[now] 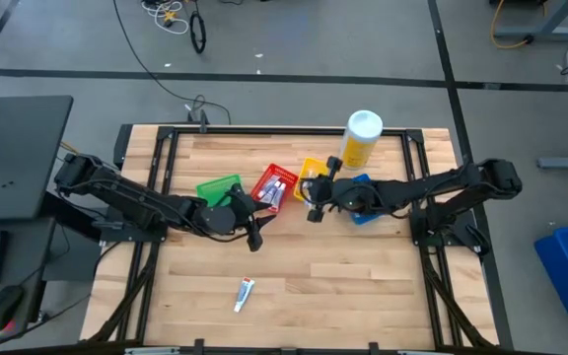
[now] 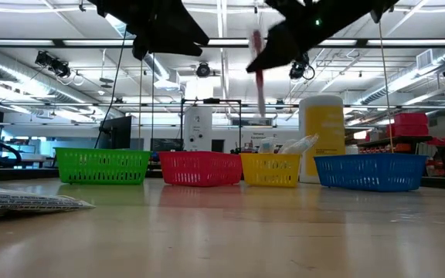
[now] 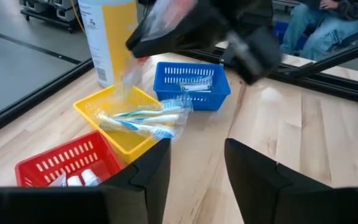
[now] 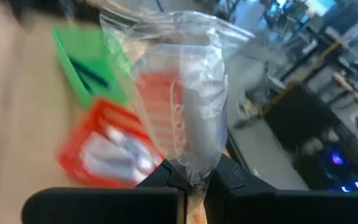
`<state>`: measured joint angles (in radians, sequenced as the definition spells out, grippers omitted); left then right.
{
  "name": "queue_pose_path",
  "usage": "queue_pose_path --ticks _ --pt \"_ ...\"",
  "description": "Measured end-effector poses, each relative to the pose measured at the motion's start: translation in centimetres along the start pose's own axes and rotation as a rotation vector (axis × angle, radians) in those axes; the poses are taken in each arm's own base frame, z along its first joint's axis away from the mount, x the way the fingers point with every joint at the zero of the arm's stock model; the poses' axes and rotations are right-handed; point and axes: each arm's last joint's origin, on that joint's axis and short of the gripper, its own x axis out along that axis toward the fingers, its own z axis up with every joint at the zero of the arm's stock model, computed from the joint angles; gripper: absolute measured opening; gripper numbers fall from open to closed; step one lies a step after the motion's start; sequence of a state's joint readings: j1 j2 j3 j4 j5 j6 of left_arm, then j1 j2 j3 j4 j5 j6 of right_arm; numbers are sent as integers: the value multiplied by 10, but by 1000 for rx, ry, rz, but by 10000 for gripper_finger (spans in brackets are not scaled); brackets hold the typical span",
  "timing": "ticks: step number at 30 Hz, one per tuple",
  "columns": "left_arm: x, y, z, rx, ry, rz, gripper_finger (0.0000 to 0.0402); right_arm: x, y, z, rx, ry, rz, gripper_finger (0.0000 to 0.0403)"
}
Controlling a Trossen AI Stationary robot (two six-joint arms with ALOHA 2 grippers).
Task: Pick & Place Travel size toiletries
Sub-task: Put the orange toothbrush into the yellow bin
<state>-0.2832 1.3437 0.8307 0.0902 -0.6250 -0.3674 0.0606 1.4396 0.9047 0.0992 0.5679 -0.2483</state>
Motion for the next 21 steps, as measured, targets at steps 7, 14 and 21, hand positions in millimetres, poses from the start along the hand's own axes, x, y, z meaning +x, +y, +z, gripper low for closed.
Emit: queue_pose_path --ticks 7,14,21 --pt "0 0 0 -2 -1 6 154 17 -27 -34 21 259 10 25" --pt "0 0 0 11 0 7 153 26 -45 -44 41 299 26 25" --pt "0 0 0 15 2 8 153 34 -45 -49 -105 255 266 25"
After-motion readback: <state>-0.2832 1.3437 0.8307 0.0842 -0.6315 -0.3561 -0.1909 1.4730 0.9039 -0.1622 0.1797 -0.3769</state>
